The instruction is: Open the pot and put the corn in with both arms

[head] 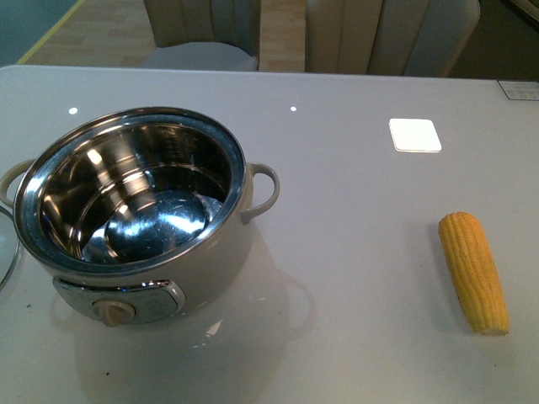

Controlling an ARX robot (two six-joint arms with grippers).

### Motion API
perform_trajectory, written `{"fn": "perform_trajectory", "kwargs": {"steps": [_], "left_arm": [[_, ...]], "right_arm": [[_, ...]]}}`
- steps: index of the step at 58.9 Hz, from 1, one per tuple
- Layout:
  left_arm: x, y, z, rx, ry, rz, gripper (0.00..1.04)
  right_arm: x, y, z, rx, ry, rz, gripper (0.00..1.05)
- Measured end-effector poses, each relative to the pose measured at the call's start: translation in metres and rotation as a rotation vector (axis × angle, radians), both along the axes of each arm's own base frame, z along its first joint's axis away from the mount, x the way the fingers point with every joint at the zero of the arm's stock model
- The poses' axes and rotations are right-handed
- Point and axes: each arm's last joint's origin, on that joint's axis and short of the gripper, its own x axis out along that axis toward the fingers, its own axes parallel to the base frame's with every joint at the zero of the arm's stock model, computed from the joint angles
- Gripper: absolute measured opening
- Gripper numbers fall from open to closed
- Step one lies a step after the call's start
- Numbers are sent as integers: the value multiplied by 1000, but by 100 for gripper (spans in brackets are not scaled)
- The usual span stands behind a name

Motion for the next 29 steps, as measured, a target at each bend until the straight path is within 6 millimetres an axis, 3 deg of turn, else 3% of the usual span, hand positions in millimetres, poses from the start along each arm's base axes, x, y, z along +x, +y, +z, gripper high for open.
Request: {"fn": "perform_trajectory", "kwargs": {"steps": [22,24,29], "left_arm": [[-2,0,1,0,-15,0,3],[-2,0,1,0,-15,0,9],[-2,0,1,0,-14,-1,31]], "right_arm": [[0,0,0,2,5,-2,96],[0,0,-1,31,140,-28,96],[5,3,-6,98,678,-99,96]]}}
